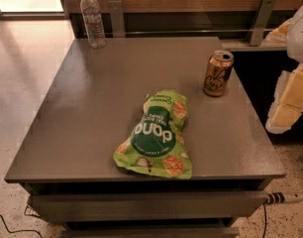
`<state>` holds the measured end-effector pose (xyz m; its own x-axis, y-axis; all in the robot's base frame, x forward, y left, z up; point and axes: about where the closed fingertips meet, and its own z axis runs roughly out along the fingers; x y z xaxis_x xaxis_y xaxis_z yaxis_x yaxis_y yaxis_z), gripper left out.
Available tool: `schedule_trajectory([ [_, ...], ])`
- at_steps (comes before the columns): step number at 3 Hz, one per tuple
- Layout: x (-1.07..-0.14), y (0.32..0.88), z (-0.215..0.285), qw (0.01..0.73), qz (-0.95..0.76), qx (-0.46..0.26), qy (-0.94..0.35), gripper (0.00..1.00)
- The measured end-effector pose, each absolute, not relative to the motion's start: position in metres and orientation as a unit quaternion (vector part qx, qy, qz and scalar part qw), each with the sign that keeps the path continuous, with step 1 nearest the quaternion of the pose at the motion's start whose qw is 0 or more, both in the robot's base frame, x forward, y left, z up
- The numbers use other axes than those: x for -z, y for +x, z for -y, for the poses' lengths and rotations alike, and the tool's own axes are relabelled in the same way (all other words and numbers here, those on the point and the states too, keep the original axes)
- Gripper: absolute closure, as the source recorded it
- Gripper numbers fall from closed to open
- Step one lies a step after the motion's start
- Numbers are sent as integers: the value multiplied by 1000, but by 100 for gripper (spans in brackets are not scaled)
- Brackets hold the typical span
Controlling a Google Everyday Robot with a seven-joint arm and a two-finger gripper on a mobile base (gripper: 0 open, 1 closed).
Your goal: Move green rice chip bag near water bottle
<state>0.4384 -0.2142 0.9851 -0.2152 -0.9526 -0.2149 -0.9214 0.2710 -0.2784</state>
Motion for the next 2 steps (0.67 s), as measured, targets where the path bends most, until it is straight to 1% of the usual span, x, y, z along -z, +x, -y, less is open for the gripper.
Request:
schedule_trajectory([
  [1, -985, 438, 214, 173, -778, 45, -602, 0],
  [2, -984, 454, 201, 186, -756, 26, -627, 0],
])
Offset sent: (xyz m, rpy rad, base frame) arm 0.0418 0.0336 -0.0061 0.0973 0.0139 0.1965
